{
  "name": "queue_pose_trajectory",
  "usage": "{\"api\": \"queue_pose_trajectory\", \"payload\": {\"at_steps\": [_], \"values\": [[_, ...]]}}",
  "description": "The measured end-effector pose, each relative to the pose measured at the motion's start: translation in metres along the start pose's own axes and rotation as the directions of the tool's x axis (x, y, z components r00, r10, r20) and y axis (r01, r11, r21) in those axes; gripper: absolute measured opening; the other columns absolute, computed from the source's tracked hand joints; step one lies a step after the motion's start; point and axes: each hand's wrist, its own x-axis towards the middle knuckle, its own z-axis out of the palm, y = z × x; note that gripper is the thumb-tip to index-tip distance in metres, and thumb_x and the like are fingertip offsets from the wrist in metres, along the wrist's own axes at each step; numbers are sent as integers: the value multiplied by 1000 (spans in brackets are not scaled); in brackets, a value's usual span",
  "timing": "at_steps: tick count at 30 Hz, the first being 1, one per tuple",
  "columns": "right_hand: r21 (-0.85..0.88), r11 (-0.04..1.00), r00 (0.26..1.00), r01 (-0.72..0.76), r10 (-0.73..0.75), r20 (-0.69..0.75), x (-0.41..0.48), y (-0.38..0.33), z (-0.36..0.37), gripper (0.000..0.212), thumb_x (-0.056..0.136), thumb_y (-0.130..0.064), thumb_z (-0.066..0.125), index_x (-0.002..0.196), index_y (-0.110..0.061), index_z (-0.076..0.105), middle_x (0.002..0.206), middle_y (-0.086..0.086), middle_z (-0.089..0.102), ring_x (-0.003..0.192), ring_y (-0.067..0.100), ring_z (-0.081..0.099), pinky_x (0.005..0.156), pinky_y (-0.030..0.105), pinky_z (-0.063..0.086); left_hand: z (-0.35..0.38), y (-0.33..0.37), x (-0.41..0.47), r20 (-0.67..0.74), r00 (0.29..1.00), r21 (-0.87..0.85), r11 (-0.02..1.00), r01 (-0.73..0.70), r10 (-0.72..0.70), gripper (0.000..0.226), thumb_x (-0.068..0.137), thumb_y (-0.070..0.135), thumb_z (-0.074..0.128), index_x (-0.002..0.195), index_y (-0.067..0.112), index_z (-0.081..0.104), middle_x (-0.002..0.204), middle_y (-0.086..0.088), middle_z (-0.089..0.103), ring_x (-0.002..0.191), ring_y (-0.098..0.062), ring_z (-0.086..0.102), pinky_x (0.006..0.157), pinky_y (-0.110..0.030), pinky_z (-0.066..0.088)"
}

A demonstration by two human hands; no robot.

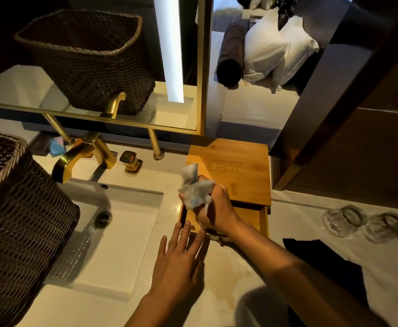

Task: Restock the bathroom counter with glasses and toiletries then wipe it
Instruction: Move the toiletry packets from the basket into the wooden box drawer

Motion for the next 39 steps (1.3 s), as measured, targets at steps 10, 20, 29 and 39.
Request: {"api": "queue_pose_trajectory", "payload": {"at_steps": [10,20,29,39], "values": [[-670,733,883,-115,384,269,-36,67,-23,44,78,-30,75,114,-29,50,105,2,67,95,24,68,70,40,59,1,-5,-2,-21,999,63,997,34,-32,79,75,56,60,148,39,37,154,-6,48,140,-30,38,94,-51,56],[-320,865,905,-386,423,51,-68,45,-37,54,87,-53,62,135,-31,51,130,-10,58,117,5,54,95,31,54,-8,6,-13,-174,983,4,998,-67,67,67,95,51,43,156,26,30,162,-9,33,148,-28,34,114,-48,39],[-623,709,816,-330,546,189,-108,36,-39,70,94,-61,7,153,-28,25,160,-10,27,148,7,21,120,28,15,-24,30,44,120,987,24,994,-110,107,69,101,59,5,159,24,-3,169,-1,-6,156,-21,-10,126,-41,-7],[-695,675,895,-247,433,103,-84,45,-43,42,101,-37,36,141,-28,43,142,-5,50,133,13,43,113,35,36,-34,27,81,103,987,51,991,-127,121,69,101,59,7,160,24,4,170,-2,4,157,-23,-2,129,-42,4]]}}
